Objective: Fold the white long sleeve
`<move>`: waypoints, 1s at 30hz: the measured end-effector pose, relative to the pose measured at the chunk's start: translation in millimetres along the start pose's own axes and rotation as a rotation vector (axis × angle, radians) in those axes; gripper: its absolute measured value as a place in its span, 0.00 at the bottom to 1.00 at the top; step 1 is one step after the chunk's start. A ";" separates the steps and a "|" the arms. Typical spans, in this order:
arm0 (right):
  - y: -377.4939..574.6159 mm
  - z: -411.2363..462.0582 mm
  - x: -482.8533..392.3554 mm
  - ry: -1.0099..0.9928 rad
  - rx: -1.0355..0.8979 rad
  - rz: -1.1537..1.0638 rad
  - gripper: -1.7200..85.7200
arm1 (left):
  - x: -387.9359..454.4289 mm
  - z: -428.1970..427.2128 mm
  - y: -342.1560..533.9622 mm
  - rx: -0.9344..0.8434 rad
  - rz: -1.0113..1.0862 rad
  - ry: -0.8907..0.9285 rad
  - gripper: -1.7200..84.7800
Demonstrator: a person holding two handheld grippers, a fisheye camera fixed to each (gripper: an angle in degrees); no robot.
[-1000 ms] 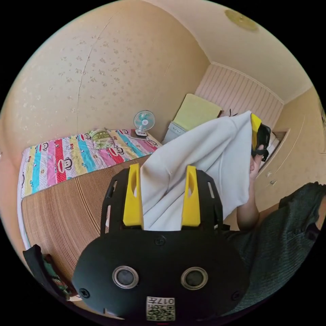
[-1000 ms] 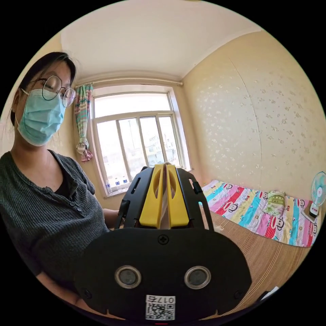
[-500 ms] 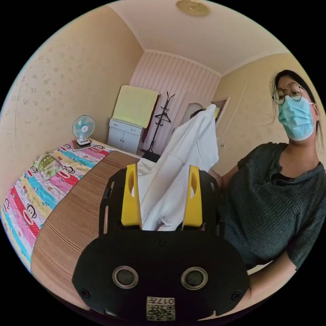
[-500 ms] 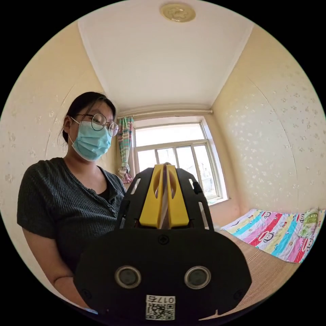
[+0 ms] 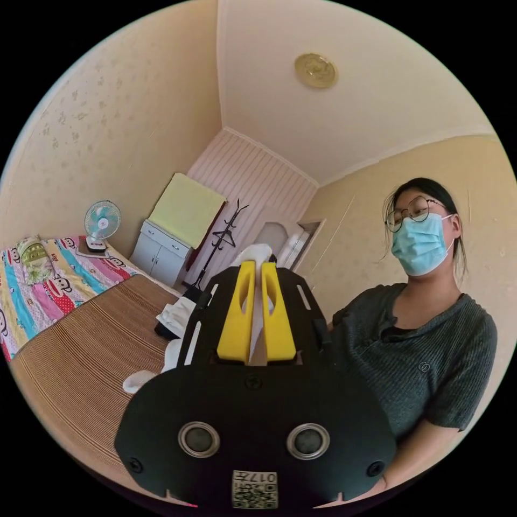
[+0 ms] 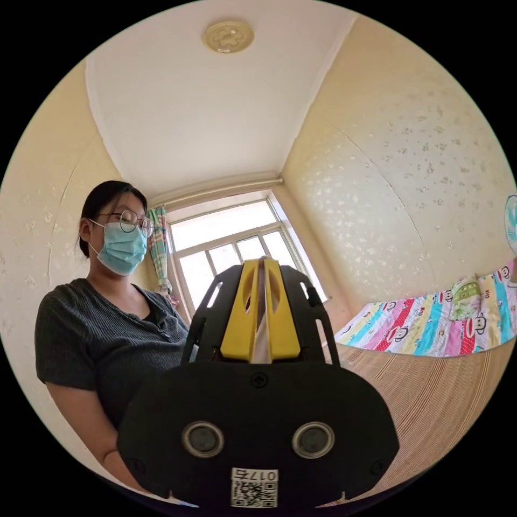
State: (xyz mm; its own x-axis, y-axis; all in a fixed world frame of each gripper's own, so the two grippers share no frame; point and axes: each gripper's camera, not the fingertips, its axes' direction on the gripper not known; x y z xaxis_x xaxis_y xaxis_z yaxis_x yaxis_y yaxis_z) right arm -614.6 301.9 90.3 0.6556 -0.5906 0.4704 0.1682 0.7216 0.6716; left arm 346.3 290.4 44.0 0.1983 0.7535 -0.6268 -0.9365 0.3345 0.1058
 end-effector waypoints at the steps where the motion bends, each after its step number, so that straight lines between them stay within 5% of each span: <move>1: 4.4 -4.9 1.2 0.012 0.004 0.013 0.03 | 13.2 -2.2 -8.9 0.024 0.034 0.014 0.01; 7: 76.7 -42.1 23.8 -0.004 0.035 0.192 0.04 | 80.5 6.4 -58.0 0.009 0.167 -0.093 0.01; 15: 139.8 45.8 19.3 -0.001 -0.326 0.257 0.20 | 130.7 -40.4 -108.7 0.172 0.199 -0.128 0.01; 19: 128.0 100.6 15.3 0.126 -0.500 0.175 0.14 | 138.6 -75.2 -126.5 0.243 0.170 -0.133 0.01; 20: 117.1 106.6 15.5 0.206 -0.506 0.150 0.08 | 139.0 -89.2 -128.7 0.270 0.144 -0.158 0.01; 26: 53.0 90.7 29.3 0.341 -0.424 0.083 0.05 | 142.9 -169.6 -126.9 0.385 0.047 -0.216 0.01; 30: 3.6 34.2 19.4 0.451 -0.200 0.102 0.04 | 147.8 -202.4 -127.1 0.287 -0.036 -0.343 0.01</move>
State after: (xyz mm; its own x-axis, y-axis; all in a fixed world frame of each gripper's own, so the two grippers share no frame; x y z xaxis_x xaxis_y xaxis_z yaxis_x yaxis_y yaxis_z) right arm -626.5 280.8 121.4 0.9216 -0.3301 0.2042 0.1951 0.8487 0.4916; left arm 436.1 244.8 -218.3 0.3589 0.8667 -0.3465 -0.8185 0.4706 0.3295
